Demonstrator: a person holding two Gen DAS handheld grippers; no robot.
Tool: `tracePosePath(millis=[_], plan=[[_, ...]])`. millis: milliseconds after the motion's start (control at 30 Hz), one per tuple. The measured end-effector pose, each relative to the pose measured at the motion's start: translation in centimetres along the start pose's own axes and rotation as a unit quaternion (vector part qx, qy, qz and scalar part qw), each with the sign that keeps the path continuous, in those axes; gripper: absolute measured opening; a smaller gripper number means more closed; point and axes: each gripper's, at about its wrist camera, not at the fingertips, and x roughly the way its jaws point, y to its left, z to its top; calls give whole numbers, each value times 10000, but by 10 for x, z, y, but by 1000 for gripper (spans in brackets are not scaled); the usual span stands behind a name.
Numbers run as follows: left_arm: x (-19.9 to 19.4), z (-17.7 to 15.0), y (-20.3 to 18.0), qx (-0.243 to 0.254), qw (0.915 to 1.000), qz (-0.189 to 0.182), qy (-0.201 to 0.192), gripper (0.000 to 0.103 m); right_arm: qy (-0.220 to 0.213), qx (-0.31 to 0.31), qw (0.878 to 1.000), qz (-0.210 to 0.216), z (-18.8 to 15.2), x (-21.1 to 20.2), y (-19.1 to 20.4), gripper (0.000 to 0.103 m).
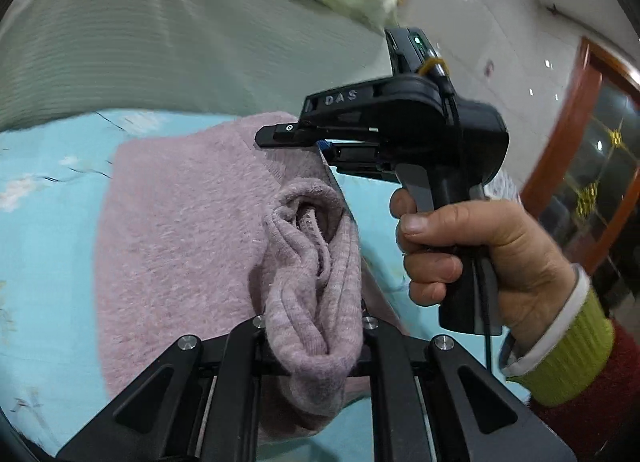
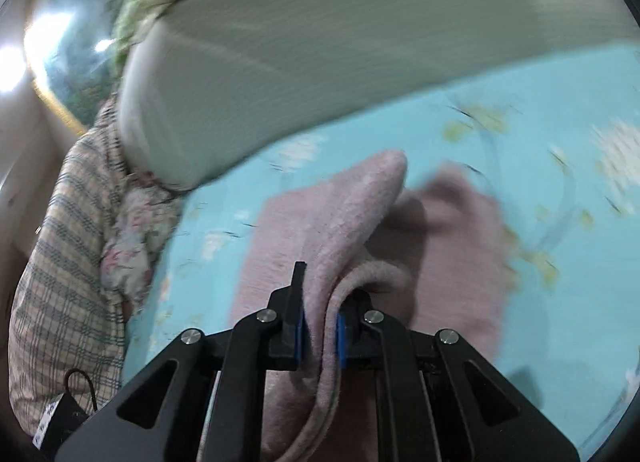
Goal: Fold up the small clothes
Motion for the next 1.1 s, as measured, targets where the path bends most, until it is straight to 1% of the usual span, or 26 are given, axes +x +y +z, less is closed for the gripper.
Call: tracePosePath(millis=[67, 133, 200, 300, 367, 433, 533, 567, 600, 633, 667, 700, 733, 800, 833, 867, 900, 967, 1033, 1100], plan=[[18, -7, -7, 49, 9998, 6, 214, 11, 76, 181, 9997, -138, -7, 2, -23, 13], [27, -12, -12, 88, 9994, 36, 332, 11, 111, 276, 9994, -178, -12, 4, -35, 13], [28, -13, -16, 106, 9994, 54, 339, 11, 54, 275, 9995, -128, -13, 1, -37, 13], [28, -7, -18, 124, 9995, -25, 277, 11, -111, 254, 9996, -78, -10, -7, -36, 13], [29, -6, -17, 119, 9996, -35, 271, 11, -138, 225, 9995, -194, -8, -6, -38, 13], [31, -9, -15, 94, 9995, -37, 314, 12, -85, 93, 9989, -460, -10, 0, -36, 14], [43, -10, -18, 54, 9985, -97, 529, 17, 5, 174, 9986, -502, -12, 3, -40, 19], [44, -10, -16, 29, 9983, -110, 573, 22, -17, 220, 9985, -493, -13, -1, -40, 21], [42, -11, -15, 21, 9982, -152, 585, 28, -82, 238, 9983, -530, -15, -6, -40, 32], [38, -13, -13, 21, 9980, -197, 594, 32, -131, 239, 9981, -550, -17, -11, -39, 52], [35, -13, -10, 12, 9978, -234, 617, 44, -218, 228, 9980, -548, -20, -19, -37, 63], [28, -14, -8, 5, 9977, -298, 611, 55, -308, 205, 9978, -548, -23, -25, -35, 79], [20, -15, -4, 7, 9978, -349, 566, 59, -413, 157, 9975, -551, -28, -34, -31, 82], [2, -18, 6, -51, 9977, -416, 537, 73, -420, 88, 9977, -517, -35, -42, -26, 82], [-6, -18, 14, -133, 9972, -503, 541, 76, -374, 78, 9980, -505, -40, -45, -24, 82], [-15, -19, 27, -268, 9966, -575, 522, 77, -305, 78, 9983, -488, -46, -46, -24, 82], [-20, -19, 33, -355, 9966, -547, 509, 78, -225, 79, 9986, -472, -52, -47, -24, 82], [-32, -17, 56, -575, 9966, -376, 452, 79, -92, 83, 9989, -445, -62, -46, -25, 82], [-38, -17, 82, -793, 9960, -122, 398, 80, 17, 82, 9991, -421, -70, -45, -28, 82], [-39, -16, 108, -1073, 9932, 50, 447, 80, 76, 155, 9992, -358, -76, -43, -32, 82]])
